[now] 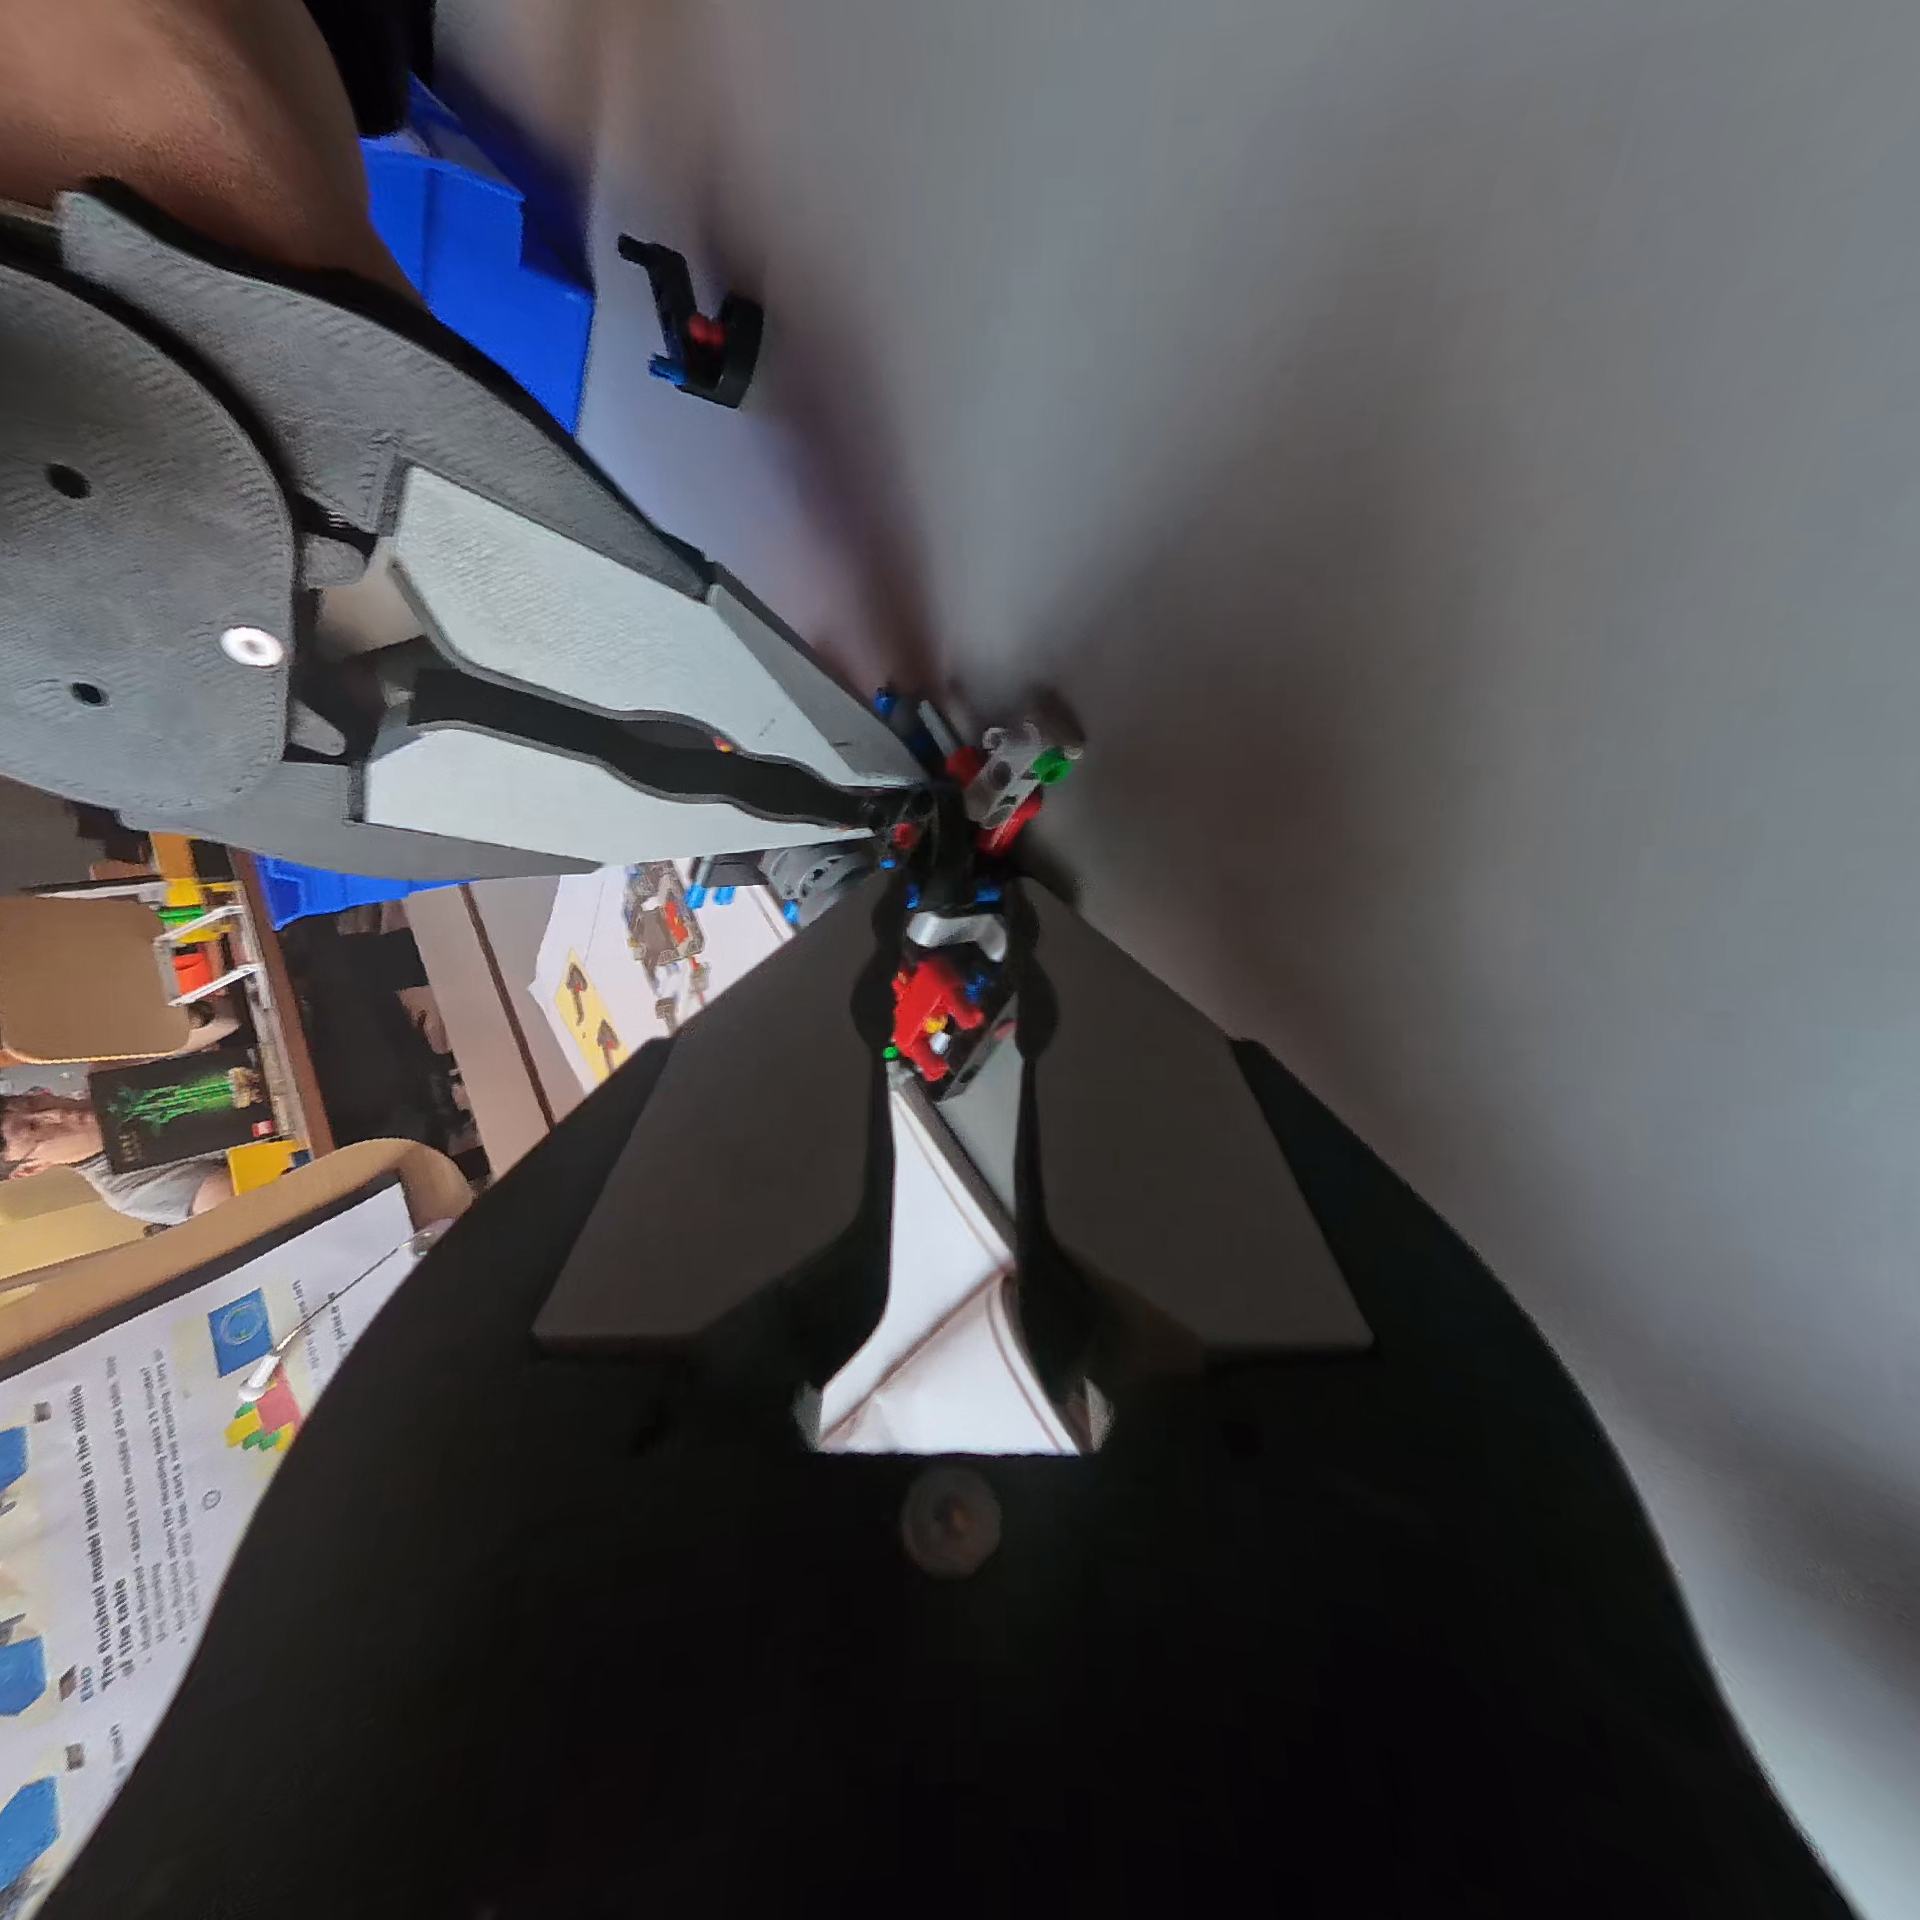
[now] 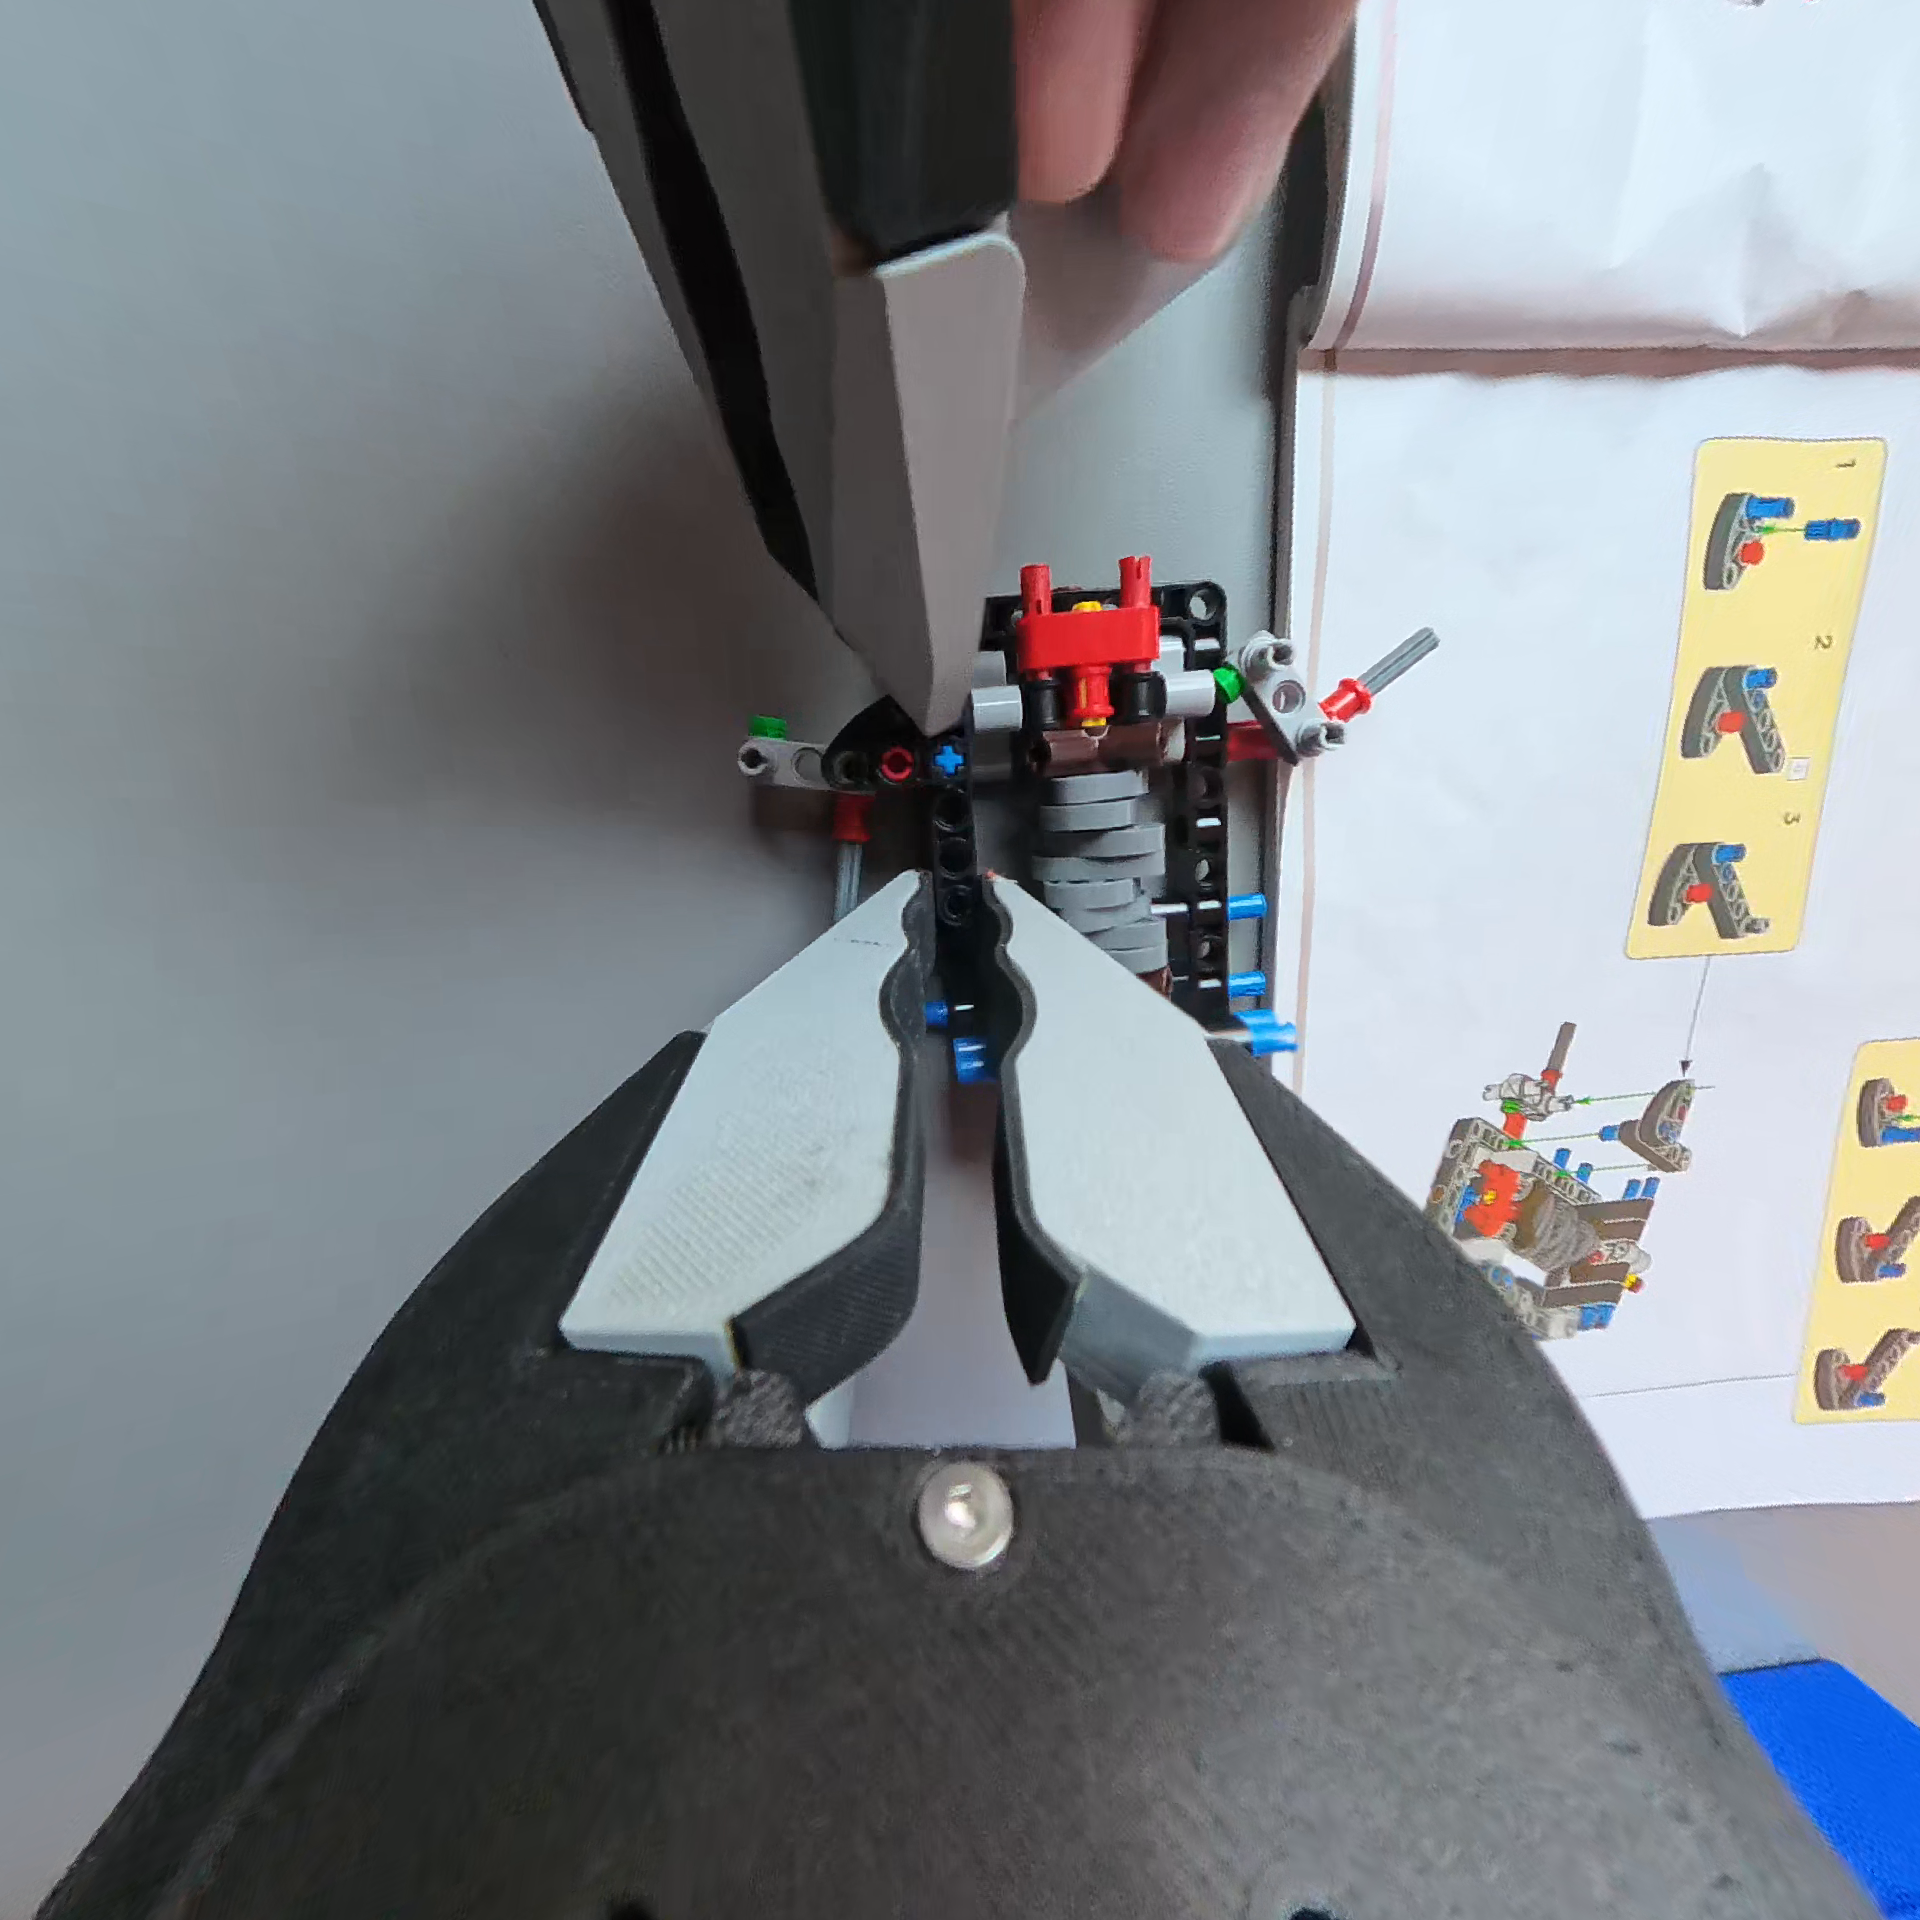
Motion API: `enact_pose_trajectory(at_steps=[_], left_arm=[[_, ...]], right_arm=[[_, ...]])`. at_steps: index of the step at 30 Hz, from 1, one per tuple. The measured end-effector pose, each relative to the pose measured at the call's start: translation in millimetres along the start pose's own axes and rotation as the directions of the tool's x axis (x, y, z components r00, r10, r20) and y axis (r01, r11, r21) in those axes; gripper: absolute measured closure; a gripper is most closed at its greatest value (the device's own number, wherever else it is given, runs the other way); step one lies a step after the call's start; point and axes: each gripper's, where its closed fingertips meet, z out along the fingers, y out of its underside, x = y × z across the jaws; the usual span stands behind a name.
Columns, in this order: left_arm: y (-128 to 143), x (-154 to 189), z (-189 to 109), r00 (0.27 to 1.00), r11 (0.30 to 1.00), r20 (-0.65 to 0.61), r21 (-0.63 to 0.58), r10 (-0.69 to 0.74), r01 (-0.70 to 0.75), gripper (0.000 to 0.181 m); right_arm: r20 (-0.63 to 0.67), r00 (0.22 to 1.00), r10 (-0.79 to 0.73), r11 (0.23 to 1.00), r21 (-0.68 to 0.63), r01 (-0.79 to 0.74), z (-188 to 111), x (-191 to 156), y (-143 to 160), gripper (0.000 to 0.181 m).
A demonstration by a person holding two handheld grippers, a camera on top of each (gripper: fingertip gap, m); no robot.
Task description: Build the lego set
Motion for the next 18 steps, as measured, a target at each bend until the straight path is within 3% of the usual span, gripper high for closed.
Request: enact_pose_trajectory(at_steps=[3,7,18], left_arm=[[2,1,5,1.000,1.000,0.007,-0.023,-0.003,0.003,0.157],[-1,-7,6,0.997,1.000,0.069,-0.006,0.025,-0.025,0.172],[-1,-7,6,0.995,0.998,0.082,-0.028,0.061,-0.058,0.174]], right_arm=[[-0.008,1.000,0.000,1.000,0.016,0.000,0,0,0,0.177],[-0.008,1.000,0.003,1.000,0.028,-0.003,0,0,0,0.177],[-0.097,0.990,-0.103,0.993,0.047,0.107,-16,6,4,0.178]])
